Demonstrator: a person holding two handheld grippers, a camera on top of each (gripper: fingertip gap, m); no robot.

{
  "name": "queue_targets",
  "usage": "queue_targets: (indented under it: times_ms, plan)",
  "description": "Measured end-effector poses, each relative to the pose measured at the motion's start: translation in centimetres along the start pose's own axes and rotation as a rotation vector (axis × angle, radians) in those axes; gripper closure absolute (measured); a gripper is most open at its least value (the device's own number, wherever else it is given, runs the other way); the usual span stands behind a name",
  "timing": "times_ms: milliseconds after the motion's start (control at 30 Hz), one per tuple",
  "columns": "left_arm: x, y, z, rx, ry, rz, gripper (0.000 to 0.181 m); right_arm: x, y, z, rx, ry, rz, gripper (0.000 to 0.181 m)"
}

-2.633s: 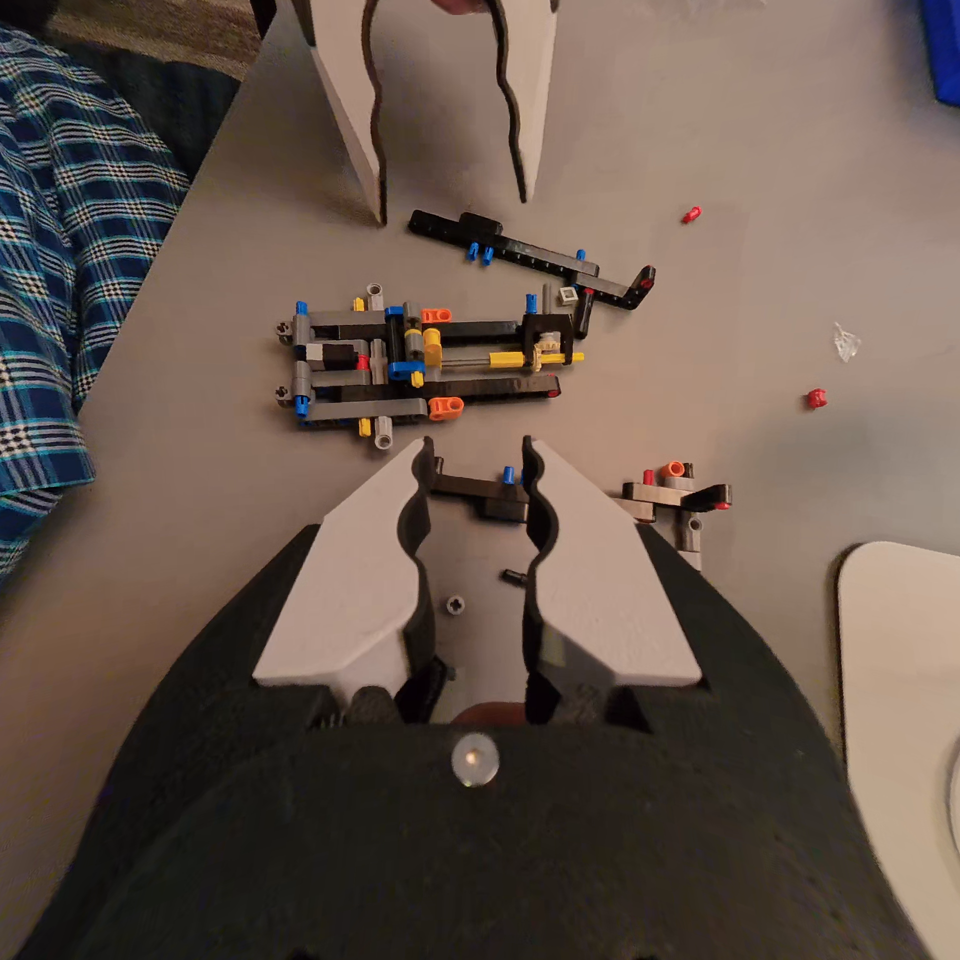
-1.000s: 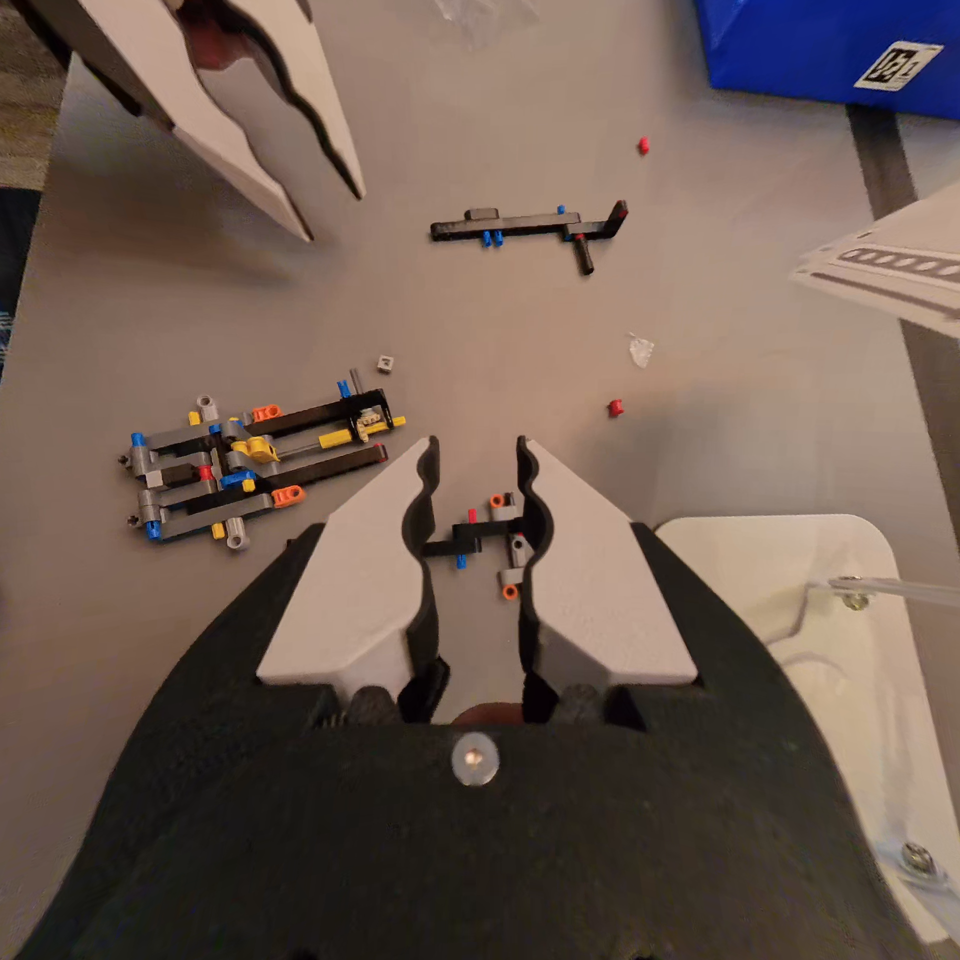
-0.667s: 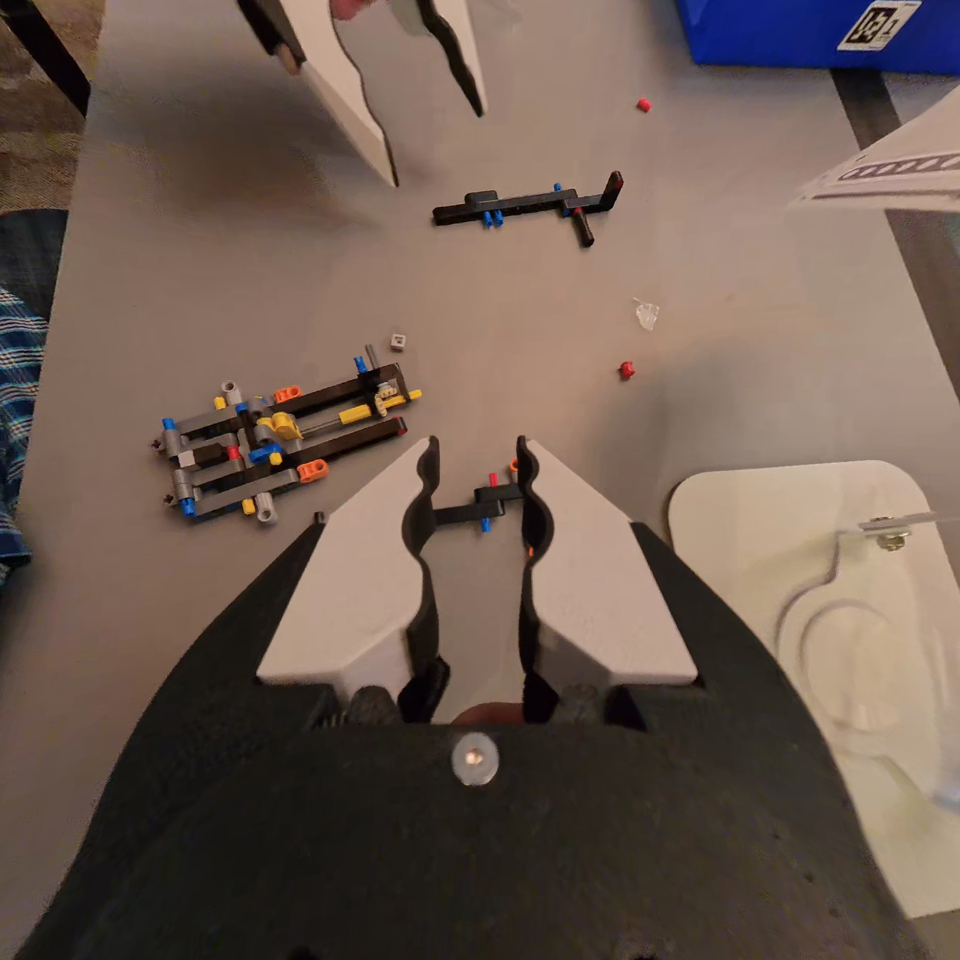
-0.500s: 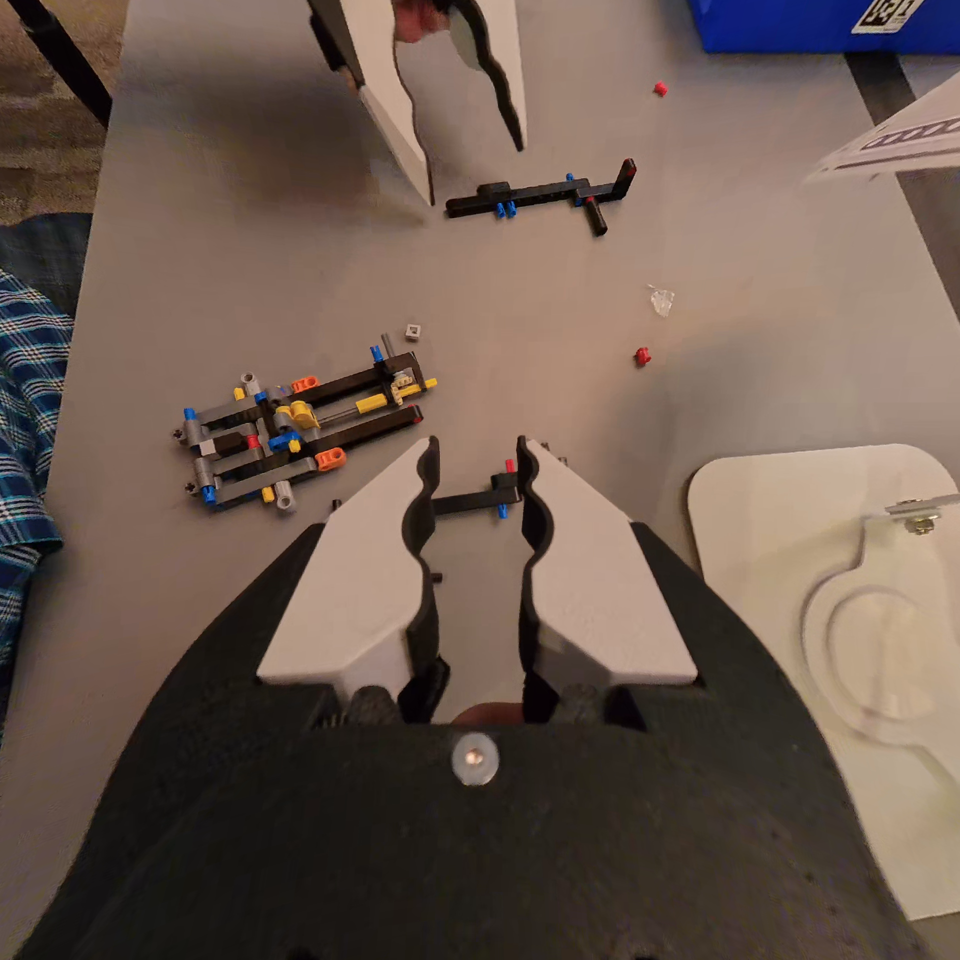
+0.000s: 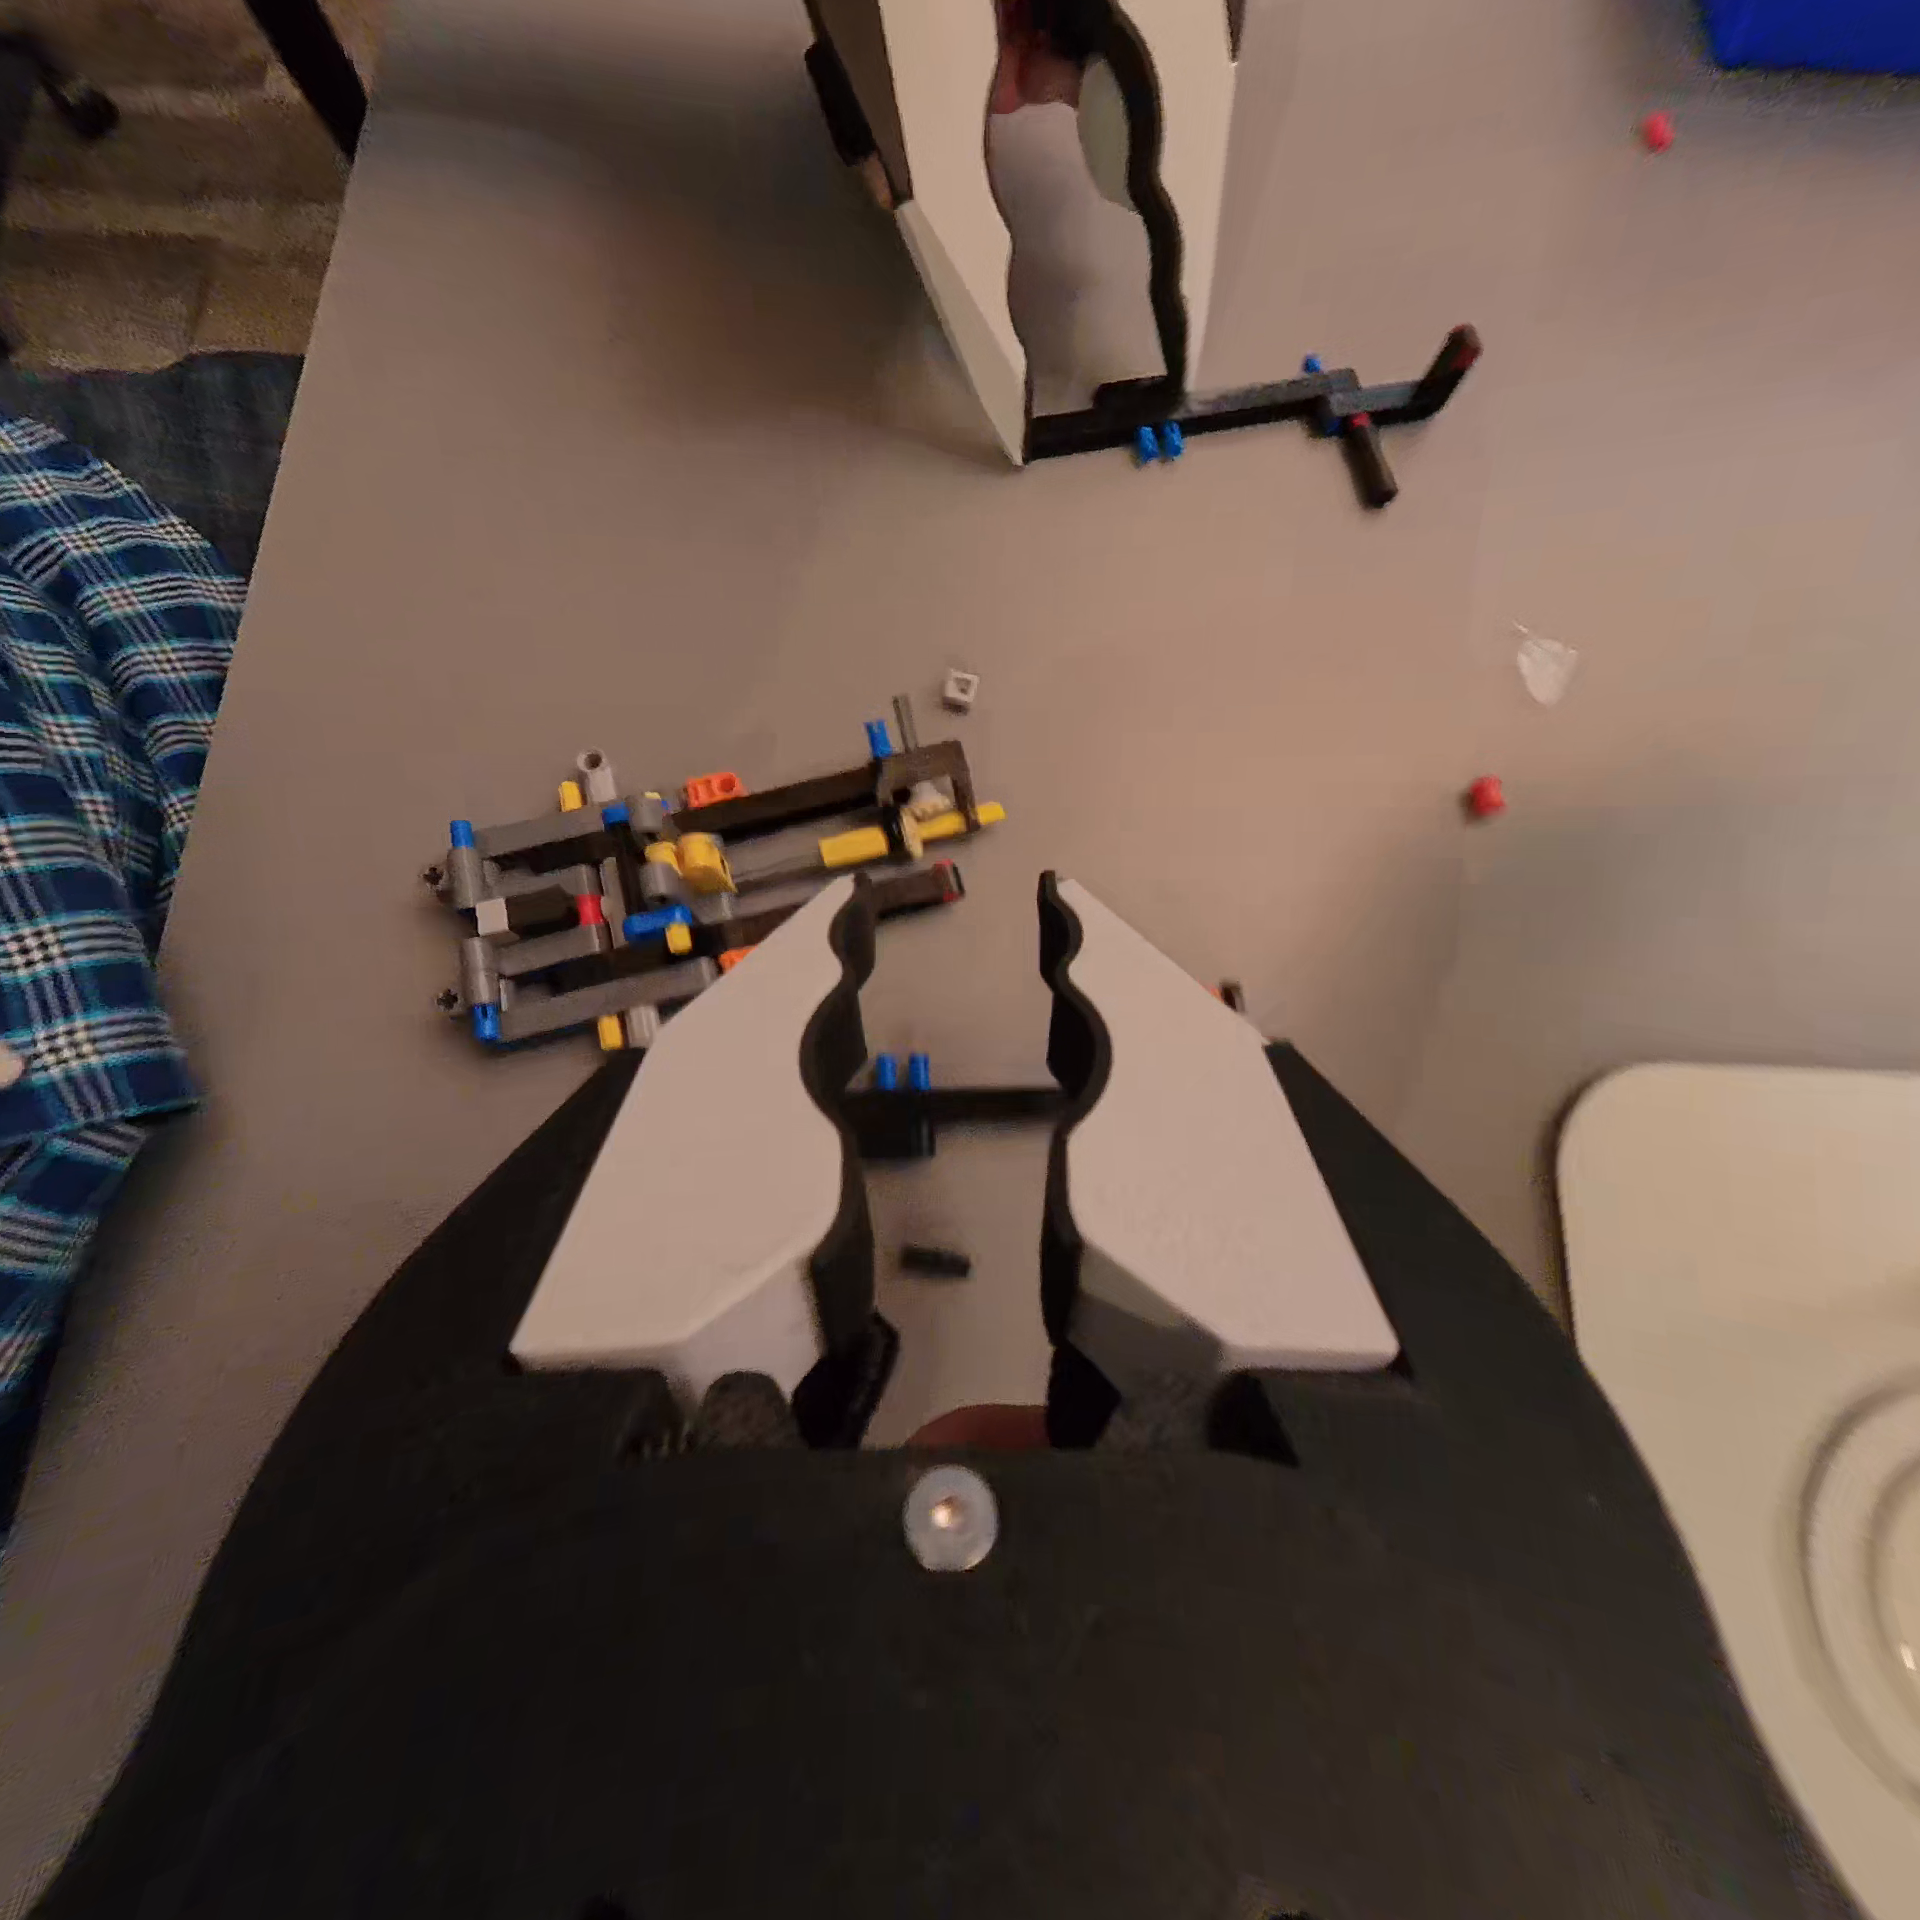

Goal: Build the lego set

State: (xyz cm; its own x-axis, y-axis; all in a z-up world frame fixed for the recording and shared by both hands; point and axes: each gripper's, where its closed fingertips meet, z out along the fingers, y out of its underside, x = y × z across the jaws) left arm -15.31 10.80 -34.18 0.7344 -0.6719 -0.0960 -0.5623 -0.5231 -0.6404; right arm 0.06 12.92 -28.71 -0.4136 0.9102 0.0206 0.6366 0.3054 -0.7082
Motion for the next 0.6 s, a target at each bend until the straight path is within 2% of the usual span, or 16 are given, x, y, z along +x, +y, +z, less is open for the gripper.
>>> queue_targets:
  times_ms: [200, 300, 600]
  plan:
    - [2.1, -0.1, -0.3, -0.019, -0.019, 0.003, 0.135, -1.7, -1.7, 5.3, -0.047, -0.045, -0.13, 0.151]
    - [2.9, -0.3, -0.3, -0.009, -0.014, 0.006, 0.135, -1.7, -1.8, 7.0, -0.093, -0.028, -0.16, 0.153]
    - [3.5, -0.7, 0.1, 0.017, 0.004, 0.006, 0.134, -1.3, -0.9, 7.0, -0.139, -0.052, -0.12, 0.178]
